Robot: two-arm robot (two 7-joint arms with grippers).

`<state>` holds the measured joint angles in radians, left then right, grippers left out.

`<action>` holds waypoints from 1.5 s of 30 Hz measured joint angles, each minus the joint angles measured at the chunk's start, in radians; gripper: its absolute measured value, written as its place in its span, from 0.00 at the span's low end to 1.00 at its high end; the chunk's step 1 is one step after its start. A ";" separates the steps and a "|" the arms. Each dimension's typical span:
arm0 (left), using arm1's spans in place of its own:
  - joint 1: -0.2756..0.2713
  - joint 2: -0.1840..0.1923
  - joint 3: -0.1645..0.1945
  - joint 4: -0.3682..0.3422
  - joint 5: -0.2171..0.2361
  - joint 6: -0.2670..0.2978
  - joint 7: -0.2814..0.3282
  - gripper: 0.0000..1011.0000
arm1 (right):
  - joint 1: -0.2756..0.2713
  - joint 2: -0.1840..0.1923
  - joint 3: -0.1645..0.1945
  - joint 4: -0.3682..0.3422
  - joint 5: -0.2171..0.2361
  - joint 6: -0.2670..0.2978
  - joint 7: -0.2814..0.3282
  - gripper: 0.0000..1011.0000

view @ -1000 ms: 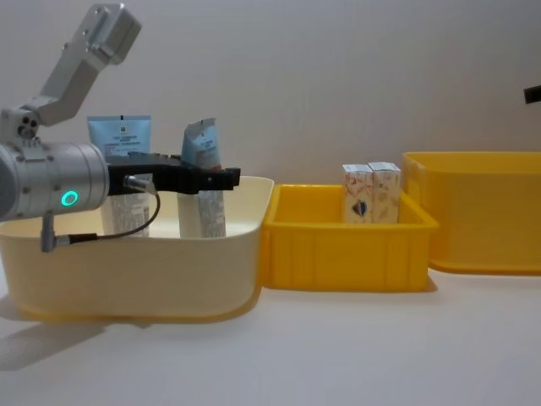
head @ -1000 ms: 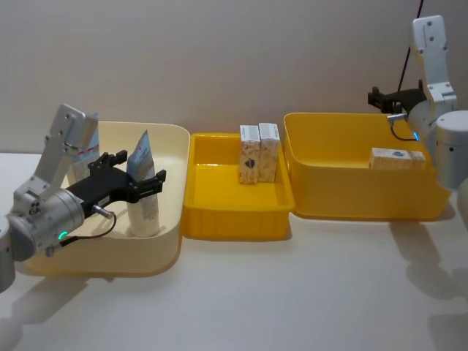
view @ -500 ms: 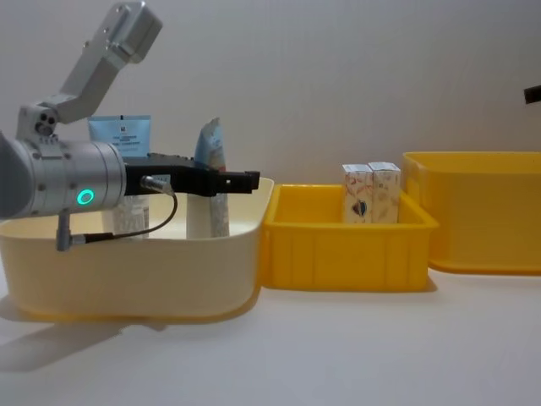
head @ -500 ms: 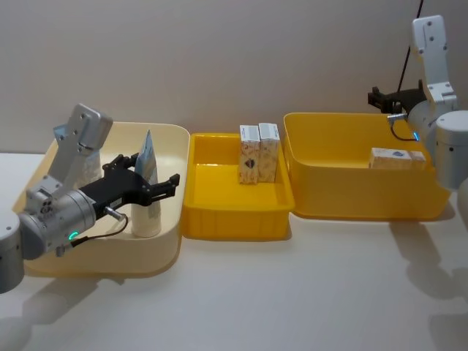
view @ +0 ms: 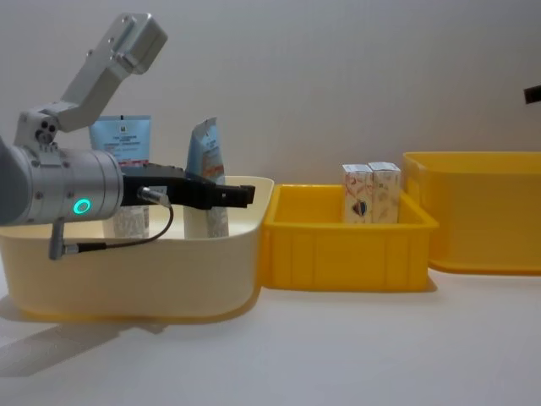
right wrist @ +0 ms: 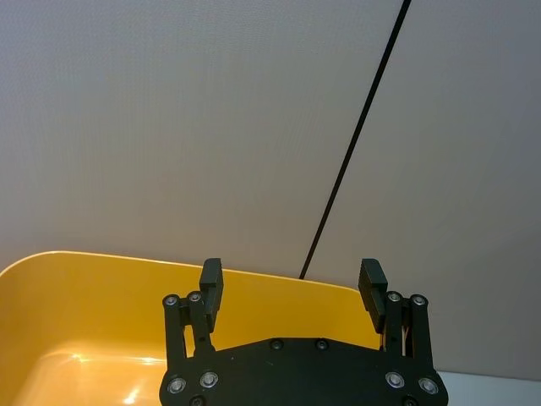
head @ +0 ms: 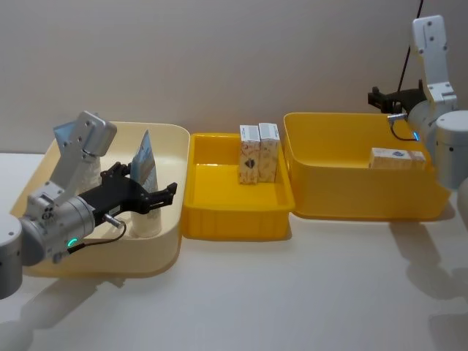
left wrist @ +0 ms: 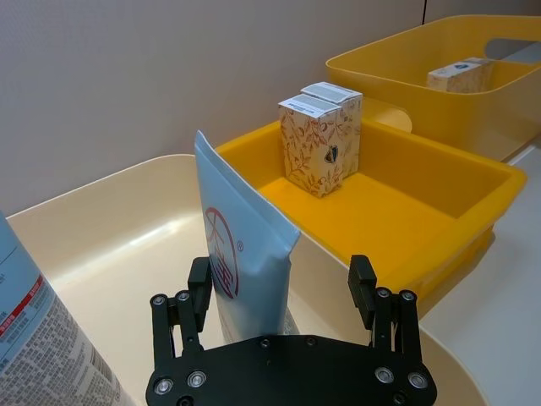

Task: Bimanual collaborative sorting of washing and personal care products

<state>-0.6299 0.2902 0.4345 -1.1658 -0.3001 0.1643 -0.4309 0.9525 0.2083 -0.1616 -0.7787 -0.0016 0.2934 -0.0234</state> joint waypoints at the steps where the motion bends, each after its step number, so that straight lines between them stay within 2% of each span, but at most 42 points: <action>1: 0.002 0.001 0.000 -0.003 0.002 0.002 0.003 0.99 | 0.000 0.000 0.000 0.000 0.000 0.000 0.000 0.99; 5: 0.005 0.003 0.001 -0.008 0.007 0.006 0.009 0.99 | 0.000 0.000 0.000 0.000 0.000 0.000 0.000 0.99; 9: 0.008 0.005 0.001 -0.012 0.010 0.009 0.013 0.93 | 0.000 0.000 0.000 0.000 0.000 0.000 0.000 0.99; 13: 0.010 0.006 0.001 -0.015 0.012 0.011 0.016 0.83 | 0.000 0.000 0.000 0.000 0.000 0.000 0.000 0.99; 14: 0.010 0.006 0.002 -0.016 0.013 0.012 0.017 0.78 | 0.000 0.000 0.000 0.000 0.000 0.000 0.000 0.99; 15: 0.010 0.006 0.002 -0.016 0.013 0.012 0.017 0.78 | 0.000 0.000 0.000 0.000 0.000 0.000 0.000 0.99; 18: 0.012 0.007 0.002 -0.017 0.015 0.013 0.019 0.67 | 0.000 0.000 0.000 0.000 0.000 0.000 0.000 0.99; 21: 0.012 0.007 0.002 -0.019 0.016 0.014 0.021 0.61 | 0.000 0.000 0.000 0.000 0.000 0.000 0.000 0.99; 22: 0.013 0.007 0.002 -0.019 0.016 0.014 0.021 0.55 | 0.000 0.000 0.000 0.000 0.000 0.000 0.000 0.99; 24: 0.013 0.008 0.002 -0.020 0.016 0.015 0.022 0.51 | 0.000 0.000 0.000 0.000 0.000 0.000 0.000 0.99; 25: 0.013 0.008 0.002 -0.020 0.017 0.015 0.022 0.45 | 0.000 0.000 0.000 0.000 0.000 0.000 0.000 0.99; 28: 0.013 0.008 0.002 -0.020 0.017 0.015 0.023 0.40 | 0.000 0.000 0.000 0.000 0.000 0.000 0.000 0.99; 45: 0.015 0.009 0.002 -0.022 0.019 0.017 0.025 0.29 | 0.000 0.000 0.000 0.000 0.000 0.000 0.000 0.99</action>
<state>-0.6151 0.2991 0.4362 -1.1882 -0.2815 0.1812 -0.4062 0.9524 0.2083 -0.1616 -0.7787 -0.0016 0.2934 -0.0234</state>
